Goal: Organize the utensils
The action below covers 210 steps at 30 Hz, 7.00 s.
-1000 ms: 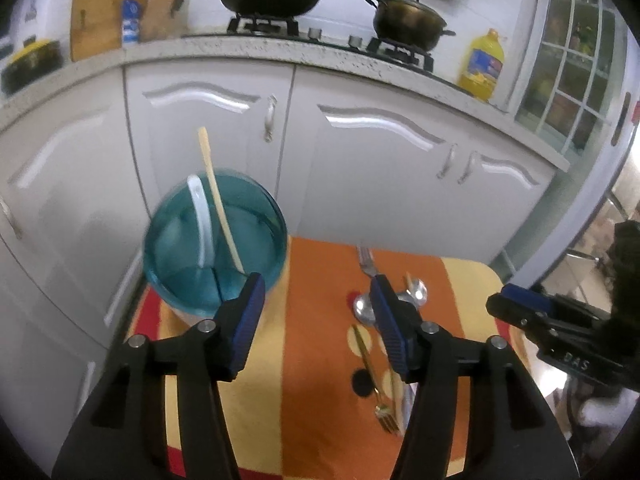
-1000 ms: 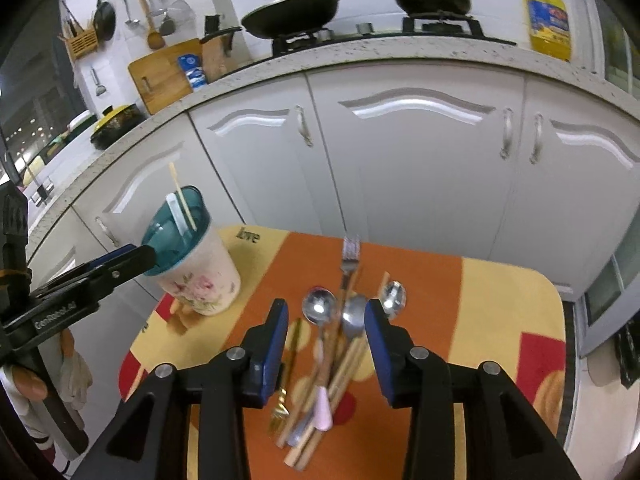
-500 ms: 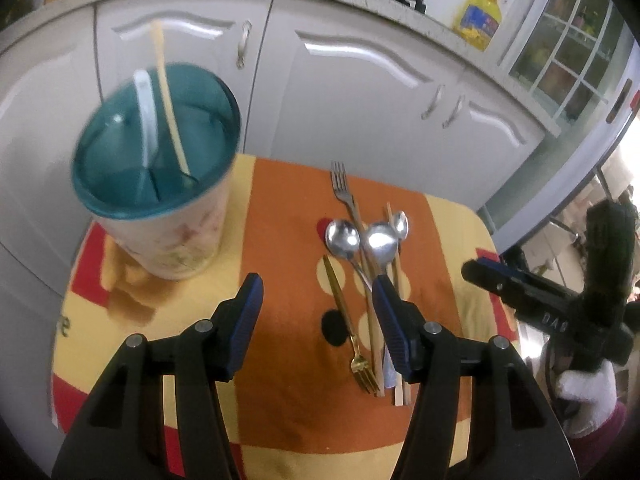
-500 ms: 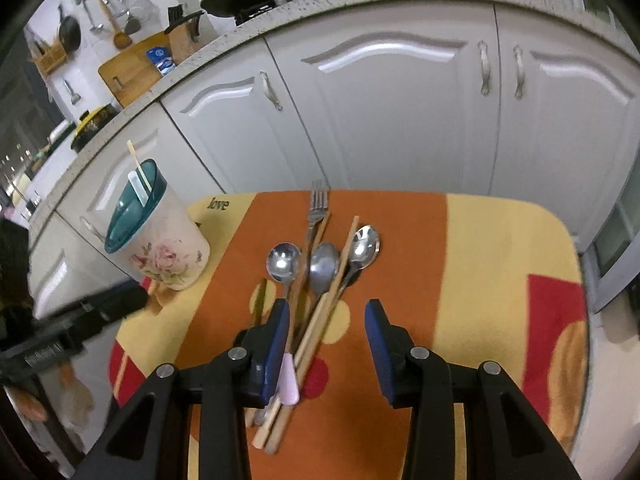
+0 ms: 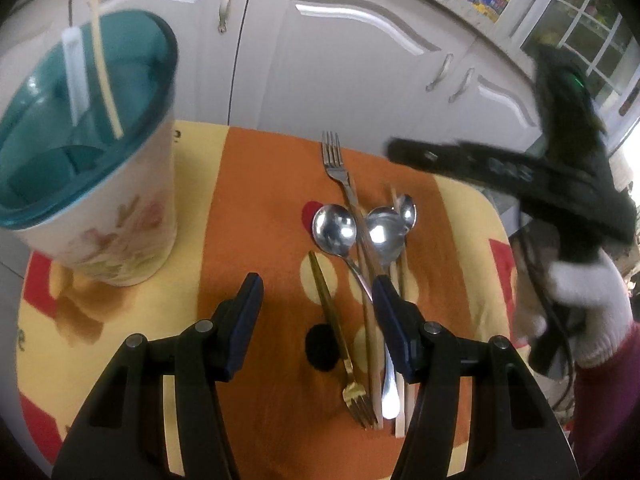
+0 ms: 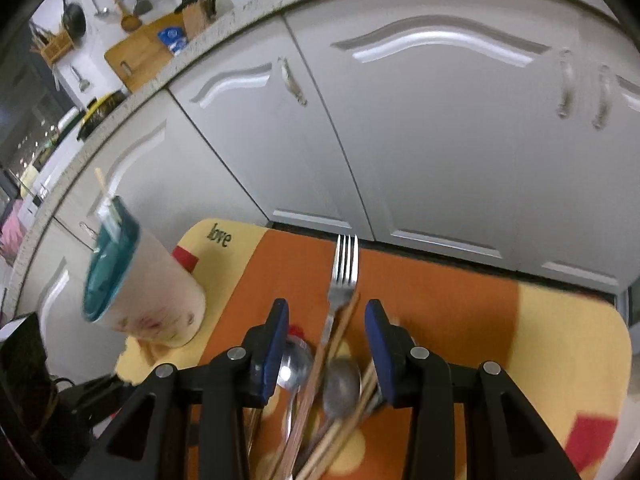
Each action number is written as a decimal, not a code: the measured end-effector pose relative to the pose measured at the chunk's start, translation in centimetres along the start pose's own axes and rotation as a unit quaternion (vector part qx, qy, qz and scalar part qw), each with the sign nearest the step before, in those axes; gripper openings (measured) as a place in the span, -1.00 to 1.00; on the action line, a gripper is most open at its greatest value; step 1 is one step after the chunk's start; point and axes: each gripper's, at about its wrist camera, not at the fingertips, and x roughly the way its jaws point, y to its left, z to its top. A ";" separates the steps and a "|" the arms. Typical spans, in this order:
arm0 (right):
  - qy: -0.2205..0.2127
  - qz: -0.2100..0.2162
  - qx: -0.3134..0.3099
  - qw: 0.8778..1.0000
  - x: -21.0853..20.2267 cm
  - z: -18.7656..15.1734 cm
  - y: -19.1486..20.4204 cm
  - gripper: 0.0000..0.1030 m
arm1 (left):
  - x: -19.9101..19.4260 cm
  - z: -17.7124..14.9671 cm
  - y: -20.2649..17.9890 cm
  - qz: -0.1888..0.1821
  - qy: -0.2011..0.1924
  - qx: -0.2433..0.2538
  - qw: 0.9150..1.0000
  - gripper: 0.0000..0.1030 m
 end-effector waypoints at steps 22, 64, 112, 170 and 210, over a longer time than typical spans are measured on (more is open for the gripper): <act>0.023 0.032 -0.014 0.999 7.3 3.2 -2.8 -0.91 | 6.5 3.7 0.9 -0.014 0.027 -0.007 1.000 0.09; -0.132 0.023 -0.051 0.990 -14.1 -3.4 2.7 -0.96 | -7.9 2.4 0.4 0.003 -0.096 0.051 0.994 -0.98; -0.232 -0.007 -0.123 0.965 -11.9 8.1 19.1 -0.97 | -19.4 9.5 12.5 0.205 -0.239 -0.005 0.949 -0.98; -0.117 0.050 -0.109 0.986 -2.7 6.0 18.0 -0.66 | -11.2 8.2 11.6 0.158 -0.168 -0.019 0.973 -0.89; -0.110 0.005 -0.069 0.992 -8.3 -1.6 14.8 -0.23 | -15.4 3.2 6.2 0.117 -0.178 -0.027 0.977 0.11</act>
